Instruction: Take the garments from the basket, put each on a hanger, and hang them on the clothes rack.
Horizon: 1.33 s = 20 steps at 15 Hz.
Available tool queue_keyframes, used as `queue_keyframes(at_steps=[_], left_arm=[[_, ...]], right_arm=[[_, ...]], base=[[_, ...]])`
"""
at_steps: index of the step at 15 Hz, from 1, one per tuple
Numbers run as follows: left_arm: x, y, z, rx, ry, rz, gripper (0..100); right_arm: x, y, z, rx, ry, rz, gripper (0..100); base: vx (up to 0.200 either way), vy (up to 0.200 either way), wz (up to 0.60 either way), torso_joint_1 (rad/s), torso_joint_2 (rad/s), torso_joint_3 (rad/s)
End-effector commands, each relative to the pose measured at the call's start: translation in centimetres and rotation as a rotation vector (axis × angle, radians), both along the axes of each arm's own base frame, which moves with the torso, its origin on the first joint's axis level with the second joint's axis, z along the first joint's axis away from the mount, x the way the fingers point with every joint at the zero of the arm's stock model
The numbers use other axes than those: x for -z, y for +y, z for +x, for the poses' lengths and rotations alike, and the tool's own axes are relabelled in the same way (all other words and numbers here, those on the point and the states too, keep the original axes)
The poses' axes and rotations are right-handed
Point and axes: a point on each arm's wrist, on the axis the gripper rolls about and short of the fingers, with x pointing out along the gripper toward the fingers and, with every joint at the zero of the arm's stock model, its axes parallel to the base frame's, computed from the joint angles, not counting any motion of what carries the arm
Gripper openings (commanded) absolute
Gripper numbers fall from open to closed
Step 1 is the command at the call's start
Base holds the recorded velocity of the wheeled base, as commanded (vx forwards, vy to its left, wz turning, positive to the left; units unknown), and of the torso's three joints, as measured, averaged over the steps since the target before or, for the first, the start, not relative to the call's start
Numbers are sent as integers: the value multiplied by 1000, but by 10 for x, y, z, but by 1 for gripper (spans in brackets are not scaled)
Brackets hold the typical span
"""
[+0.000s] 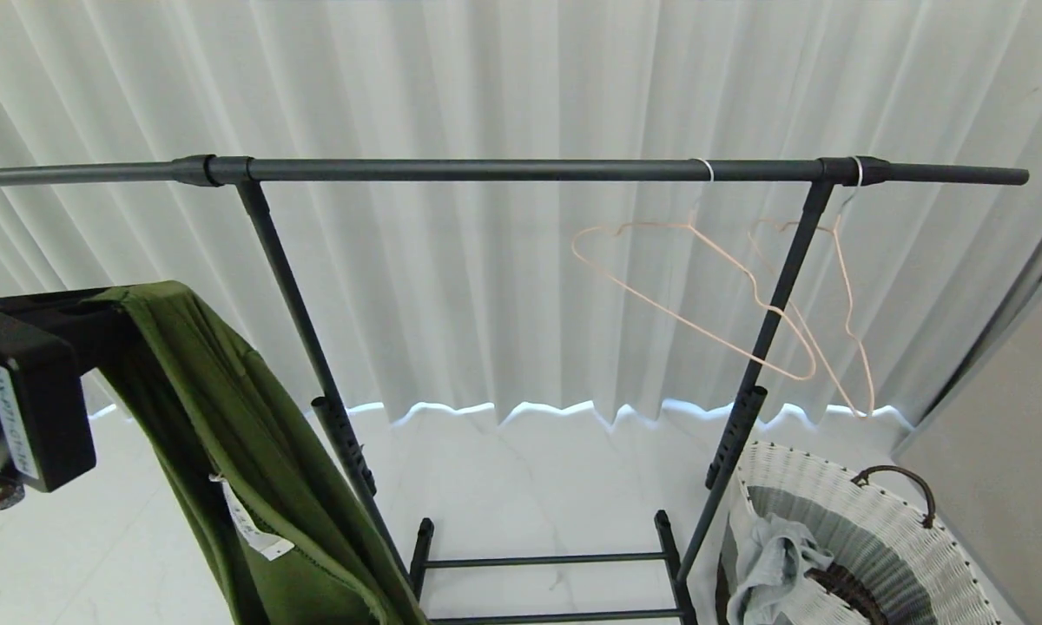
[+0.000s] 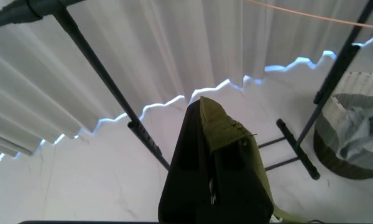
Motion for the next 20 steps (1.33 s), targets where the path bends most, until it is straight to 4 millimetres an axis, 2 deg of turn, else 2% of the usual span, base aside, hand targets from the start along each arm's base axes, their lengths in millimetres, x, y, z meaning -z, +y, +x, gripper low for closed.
queue_keyframes(at_steps=[1,6,9,13,17,20], left_arm=[[1,-1,1,0,3,4,0],[2,0,0,4,0,23,0],[7,1,-1,10,5,52,0],[15,5,-4,14,11,94,0],[15,7,-5,12,7,91,0],[15,7,-5,11,7,93,0]], right_arm=[[2,0,2,-1,-1,3,100],[15,-2,12,-37,11,66,100],[26,-4,29,-12,62,90,100],[39,0,81,45,89,149,100],[57,6,150,60,74,154,100],[60,8,184,70,90,153,100]], base=[[200,0,0,2,2,2],[200,0,0,5,1,2],[0,0,0,0,0,0],[0,0,0,0,0,0],[0,0,0,0,0,0],[0,0,0,0,0,0]])
